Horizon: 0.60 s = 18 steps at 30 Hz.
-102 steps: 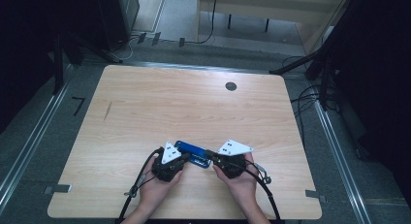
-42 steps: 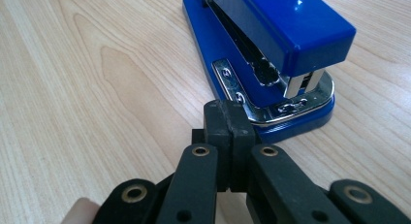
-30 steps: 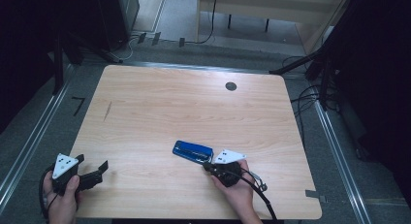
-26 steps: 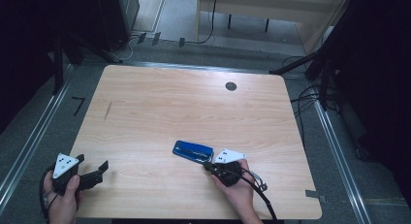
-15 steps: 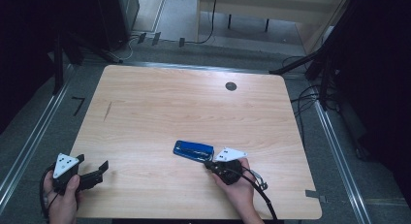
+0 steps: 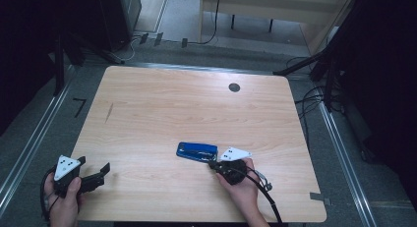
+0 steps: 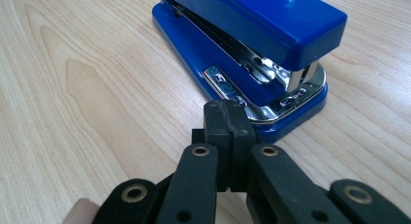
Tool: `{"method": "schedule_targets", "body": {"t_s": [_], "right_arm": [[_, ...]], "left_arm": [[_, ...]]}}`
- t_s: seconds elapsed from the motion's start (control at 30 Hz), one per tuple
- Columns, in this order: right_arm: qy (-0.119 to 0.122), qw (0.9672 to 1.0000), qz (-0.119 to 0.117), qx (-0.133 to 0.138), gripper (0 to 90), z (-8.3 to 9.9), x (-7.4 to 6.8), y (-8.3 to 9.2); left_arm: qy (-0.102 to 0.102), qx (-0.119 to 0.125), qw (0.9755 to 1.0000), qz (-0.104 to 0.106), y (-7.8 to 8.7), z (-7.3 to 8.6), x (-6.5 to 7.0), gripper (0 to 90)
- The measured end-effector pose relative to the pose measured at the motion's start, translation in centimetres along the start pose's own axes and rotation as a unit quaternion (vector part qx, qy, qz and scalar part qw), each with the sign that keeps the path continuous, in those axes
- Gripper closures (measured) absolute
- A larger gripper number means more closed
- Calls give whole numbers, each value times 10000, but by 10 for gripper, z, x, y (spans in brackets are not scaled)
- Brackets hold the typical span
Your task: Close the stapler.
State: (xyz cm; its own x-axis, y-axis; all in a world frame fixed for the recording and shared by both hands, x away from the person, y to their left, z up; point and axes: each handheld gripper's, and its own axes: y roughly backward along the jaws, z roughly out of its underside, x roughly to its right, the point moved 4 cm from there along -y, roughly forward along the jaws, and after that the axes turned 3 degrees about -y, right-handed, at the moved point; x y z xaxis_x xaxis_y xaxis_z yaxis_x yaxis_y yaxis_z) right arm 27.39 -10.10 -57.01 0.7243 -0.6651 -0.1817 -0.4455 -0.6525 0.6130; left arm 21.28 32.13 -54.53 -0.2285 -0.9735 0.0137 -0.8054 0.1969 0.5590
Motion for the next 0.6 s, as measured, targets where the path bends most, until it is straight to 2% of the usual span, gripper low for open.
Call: {"method": "schedule_targets", "body": {"t_s": [0.23,0.6], "right_arm": [[-87,10000,7,11,900,-2,4,-1],[-99,9999,109,44,900,-4,9,-2]], "left_arm": [[-7,-6,10000,-12,0,0,0,111],[-5,-7,10000,-22,0,0,0,111]]}}
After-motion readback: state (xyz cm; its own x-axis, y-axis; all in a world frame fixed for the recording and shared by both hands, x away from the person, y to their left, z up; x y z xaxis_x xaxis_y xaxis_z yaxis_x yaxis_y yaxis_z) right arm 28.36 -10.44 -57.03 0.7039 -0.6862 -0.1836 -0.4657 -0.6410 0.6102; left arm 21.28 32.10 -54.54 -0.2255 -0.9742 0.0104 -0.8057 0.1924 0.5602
